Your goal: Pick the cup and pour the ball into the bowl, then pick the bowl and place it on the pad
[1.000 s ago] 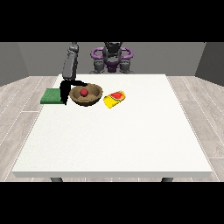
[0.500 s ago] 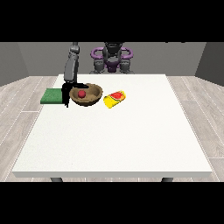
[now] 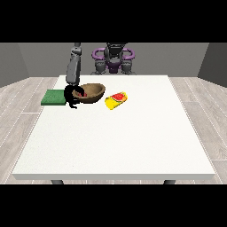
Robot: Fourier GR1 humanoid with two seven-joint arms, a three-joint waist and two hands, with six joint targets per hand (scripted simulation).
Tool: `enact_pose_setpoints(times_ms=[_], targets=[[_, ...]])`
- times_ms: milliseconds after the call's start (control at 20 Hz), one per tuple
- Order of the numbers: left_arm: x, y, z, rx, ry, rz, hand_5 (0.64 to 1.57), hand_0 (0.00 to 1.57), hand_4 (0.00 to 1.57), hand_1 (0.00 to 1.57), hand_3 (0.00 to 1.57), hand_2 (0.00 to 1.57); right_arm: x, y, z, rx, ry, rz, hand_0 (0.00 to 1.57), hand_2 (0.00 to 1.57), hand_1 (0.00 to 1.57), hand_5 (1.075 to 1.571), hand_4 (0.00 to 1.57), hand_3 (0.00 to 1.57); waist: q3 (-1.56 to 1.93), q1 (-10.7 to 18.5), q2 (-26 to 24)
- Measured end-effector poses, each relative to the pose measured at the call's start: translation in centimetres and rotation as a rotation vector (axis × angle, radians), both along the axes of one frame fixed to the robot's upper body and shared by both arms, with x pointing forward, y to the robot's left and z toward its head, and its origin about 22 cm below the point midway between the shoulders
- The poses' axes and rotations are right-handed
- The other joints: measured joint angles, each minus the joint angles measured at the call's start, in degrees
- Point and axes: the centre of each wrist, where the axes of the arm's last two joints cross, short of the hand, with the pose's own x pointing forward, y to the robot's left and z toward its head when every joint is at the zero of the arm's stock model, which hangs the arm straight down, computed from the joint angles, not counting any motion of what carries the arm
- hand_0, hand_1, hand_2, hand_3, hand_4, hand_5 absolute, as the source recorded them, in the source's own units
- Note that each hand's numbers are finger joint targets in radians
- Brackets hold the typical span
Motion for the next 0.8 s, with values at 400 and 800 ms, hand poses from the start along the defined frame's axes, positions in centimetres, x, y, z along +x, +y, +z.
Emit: enact_pose_setpoints(times_ms=[400,800], targets=[[0.7,1.4,-2.9,-0.026,0.09,0.028,1.571,0.0,0.0,0.0,0.0,0.0,1.2,0.2,1.4,-0.039,0.205,0.003,1.57,1.57,1.57,1.567,1.1,1.54,2.24,-1.05,-3.44],[-0.2,5.7,-5.3,-0.046,0.161,0.103,1.571,0.0,0.0,0.0,0.0,0.0,2.1,-5.2,7.0,-0.178,0.329,-0.014,1.57,1.57,1.57,1.57,1.17,1.1,1.96,-6.88,-7.05]])
